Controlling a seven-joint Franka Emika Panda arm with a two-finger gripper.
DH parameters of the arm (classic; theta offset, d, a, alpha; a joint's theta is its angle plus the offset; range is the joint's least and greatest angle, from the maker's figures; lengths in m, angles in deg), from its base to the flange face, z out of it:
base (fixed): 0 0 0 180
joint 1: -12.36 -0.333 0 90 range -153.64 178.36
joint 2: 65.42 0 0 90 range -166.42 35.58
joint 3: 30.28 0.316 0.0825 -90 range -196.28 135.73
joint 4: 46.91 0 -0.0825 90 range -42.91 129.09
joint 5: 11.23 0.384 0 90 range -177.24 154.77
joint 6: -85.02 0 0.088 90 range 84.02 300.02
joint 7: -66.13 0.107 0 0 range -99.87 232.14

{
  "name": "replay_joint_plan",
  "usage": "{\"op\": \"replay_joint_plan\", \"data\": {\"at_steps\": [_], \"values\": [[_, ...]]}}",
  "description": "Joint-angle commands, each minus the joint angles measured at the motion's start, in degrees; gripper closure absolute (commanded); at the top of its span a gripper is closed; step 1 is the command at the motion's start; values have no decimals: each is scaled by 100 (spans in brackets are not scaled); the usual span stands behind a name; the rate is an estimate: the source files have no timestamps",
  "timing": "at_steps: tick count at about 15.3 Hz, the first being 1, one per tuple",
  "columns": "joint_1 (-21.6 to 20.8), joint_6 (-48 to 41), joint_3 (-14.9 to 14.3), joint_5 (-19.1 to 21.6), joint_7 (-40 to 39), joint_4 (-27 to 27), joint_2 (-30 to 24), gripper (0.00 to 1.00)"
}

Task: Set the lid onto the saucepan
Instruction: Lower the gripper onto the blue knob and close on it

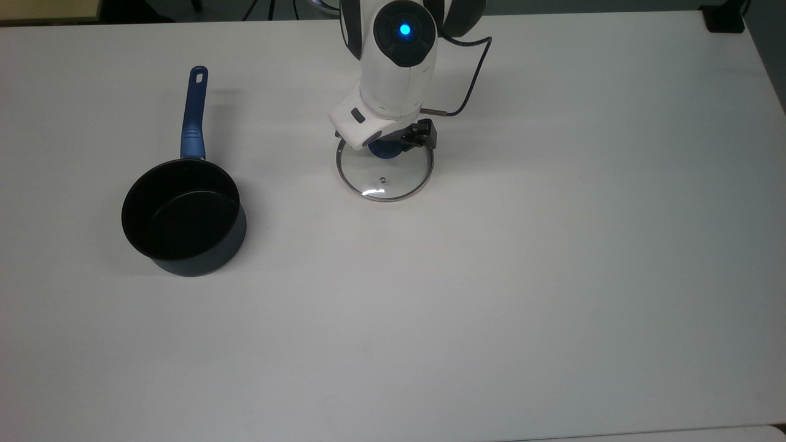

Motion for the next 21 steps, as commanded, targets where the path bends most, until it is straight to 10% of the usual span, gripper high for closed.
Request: {"op": "replay_joint_plan", "data": {"at_steps": [1,13,21], "values": [[-49,164,-11,-134,238,49,31,0],[-23,138,-3,-125,247,40,-66,0],[-32,68,24,-125,414,31,-66,62]]}}
